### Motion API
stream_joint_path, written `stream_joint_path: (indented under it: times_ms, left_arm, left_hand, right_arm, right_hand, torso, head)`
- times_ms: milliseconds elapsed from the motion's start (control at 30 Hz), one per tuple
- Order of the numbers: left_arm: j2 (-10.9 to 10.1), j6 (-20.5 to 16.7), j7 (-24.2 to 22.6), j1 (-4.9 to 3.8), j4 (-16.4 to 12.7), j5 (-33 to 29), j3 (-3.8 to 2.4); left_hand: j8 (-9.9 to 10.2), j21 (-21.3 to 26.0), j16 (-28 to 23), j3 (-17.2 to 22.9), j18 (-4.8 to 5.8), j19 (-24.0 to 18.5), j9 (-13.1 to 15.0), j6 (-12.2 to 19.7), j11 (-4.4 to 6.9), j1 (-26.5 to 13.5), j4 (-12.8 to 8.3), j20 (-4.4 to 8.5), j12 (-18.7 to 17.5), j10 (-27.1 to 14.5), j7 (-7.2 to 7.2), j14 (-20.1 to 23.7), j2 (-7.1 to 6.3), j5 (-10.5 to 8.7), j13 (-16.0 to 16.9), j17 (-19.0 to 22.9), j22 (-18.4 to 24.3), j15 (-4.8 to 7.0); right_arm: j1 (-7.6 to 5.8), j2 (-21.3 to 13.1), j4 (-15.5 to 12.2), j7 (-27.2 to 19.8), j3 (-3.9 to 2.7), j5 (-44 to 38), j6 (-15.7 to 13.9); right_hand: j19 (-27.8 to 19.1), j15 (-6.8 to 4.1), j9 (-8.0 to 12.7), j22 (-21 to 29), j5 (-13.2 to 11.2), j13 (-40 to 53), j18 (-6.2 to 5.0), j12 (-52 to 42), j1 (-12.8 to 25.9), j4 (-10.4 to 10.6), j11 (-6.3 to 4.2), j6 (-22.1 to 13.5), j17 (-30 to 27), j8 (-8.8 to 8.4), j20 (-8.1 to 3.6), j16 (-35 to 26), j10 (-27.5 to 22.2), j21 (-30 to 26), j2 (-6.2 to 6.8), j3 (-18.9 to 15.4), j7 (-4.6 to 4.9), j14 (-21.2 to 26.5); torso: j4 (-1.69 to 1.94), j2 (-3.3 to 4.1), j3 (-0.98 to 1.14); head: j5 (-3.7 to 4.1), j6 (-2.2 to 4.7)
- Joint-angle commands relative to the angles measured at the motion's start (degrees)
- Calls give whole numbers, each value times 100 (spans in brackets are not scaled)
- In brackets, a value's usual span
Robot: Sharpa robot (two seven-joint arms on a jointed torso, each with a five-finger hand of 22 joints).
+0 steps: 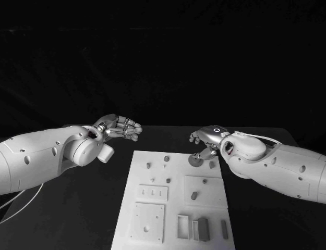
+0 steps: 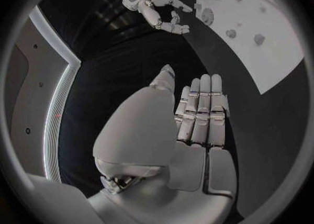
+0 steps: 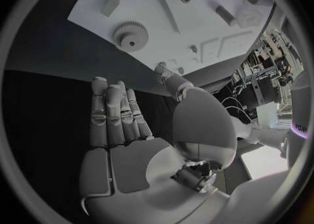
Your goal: Assemble the parts on the task board
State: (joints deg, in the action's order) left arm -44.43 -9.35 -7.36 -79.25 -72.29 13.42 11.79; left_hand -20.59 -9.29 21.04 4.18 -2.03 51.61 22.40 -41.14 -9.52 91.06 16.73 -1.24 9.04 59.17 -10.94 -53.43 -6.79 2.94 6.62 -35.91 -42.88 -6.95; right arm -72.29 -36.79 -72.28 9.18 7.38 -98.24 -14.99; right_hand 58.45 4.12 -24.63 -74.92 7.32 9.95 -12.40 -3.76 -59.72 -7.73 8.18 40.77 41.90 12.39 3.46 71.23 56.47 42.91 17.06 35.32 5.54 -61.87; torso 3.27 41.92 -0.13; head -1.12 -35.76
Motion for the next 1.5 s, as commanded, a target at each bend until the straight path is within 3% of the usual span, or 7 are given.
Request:
stream_joint_path:
  times_ms: [33, 167, 467, 700, 900, 1067, 1500]
  left_arm:
    - [-3, 27, -79, -8, -13, 25, -6]
    - [-8, 19, -73, -8, -10, 25, -6]
    - [-14, 20, -55, -8, -9, 37, -5]
    - [20, 21, -51, -6, 35, 54, -5]
    - [61, 41, -49, -5, 74, 54, -3]
    - [64, 47, -52, -4, 82, 54, -3]
    - [58, 58, -38, -5, 76, 54, -3]
  left_hand:
    - [30, 30, -25, 32, -96, 40, -7, 49, -26, -47, -7, 1, -21, -33, -179, -32, -26, 3, -7, -8, -7, -3]
    - [33, 32, -29, 35, -96, 40, -9, 56, -29, -51, -7, 1, -26, -39, -182, -33, -27, 3, -8, -12, -9, -2]
    - [36, 34, -33, 41, -96, 42, -12, 62, -32, -56, -6, 1, -30, -43, -186, -35, -25, 3, -9, -18, -11, -2]
    - [37, 35, -35, 43, -96, 43, -13, 63, -33, -60, -5, 1, -31, -44, -187, -36, -23, 3, -9, -21, -12, -3]
    - [40, 37, -39, 47, -96, 44, -15, 71, -35, -68, -5, 1, -36, -49, -190, -37, -20, 3, -9, -26, -14, -3]
    - [42, 38, -42, 50, -96, 44, -17, 75, -37, -70, -6, 1, -39, -52, -192, -38, -19, 3, -10, -30, -15, -2]
    - [44, 41, -47, 54, -97, 45, -19, 82, -38, -72, -8, 2, -42, -55, -194, -39, -18, 3, -10, -36, -17, -2]
  right_arm:
    - [21, 41, 88, 36, 7, 52, 433]
    - [97, 130, 261, 17, 12, 65, 443]
    - [209, 283, 537, -17, 56, 93, 691]
    - [252, 345, 681, 5, 79, 104, 760]
    - [261, 396, 736, 14, 92, 91, 788]
    - [282, 444, 811, 10, 105, 73, 771]
    - [343, 594, 1049, -19, 142, 12, 784]
  right_hand:
    - [-91, 59, 37, -117, -24, -73, -260, 16, 88, 17, 300, -226, -17, -84, 30, 46, -455, -54, 21, -64, -130, 126]
    - [-130, 88, 48, -119, -23, -125, -260, -9, 109, 47, 332, -352, -31, -105, 51, 90, -555, -61, 26, -86, -174, 189]
    - [-140, 98, 38, -120, -22, -152, -260, -26, 105, 73, 341, -370, -44, -80, 57, 123, -584, -57, 25, -82, -164, 215]
    - [-195, 137, 32, -116, -23, -218, -260, -7, 128, 119, 383, -432, -80, -59, 76, 145, -723, -75, 30, -90, -152, 291]
    - [-248, 184, 39, -115, -25, -292, -260, -13, 149, 148, 426, -581, -128, -66, 102, 177, -875, -92, 36, -125, -201, 370]
    - [-286, 222, 47, -112, -24, -354, -260, -7, 159, 169, 468, -726, -170, -82, 119, 199, -1020, -109, 42, -147, -261, 428]
    - [-279, 224, 31, -114, -15, -383, -260, -78, 100, 205, 470, -832, -219, -49, 118, 259, -1021, -101, 35, -111, -329, 443]
  torso:
    - [8, 8, 10]
    - [12, 8, 6]
    - [24, 11, -14]
    - [11, 10, -11]
    - [8, 6, -17]
    - [18, 3, -10]
    - [25, 4, -13]
  head:
    - [27, -10]
    - [35, -13]
    - [47, -57]
    - [35, -80]
    - [48, -95]
    - [48, -101]
    - [35, -122]
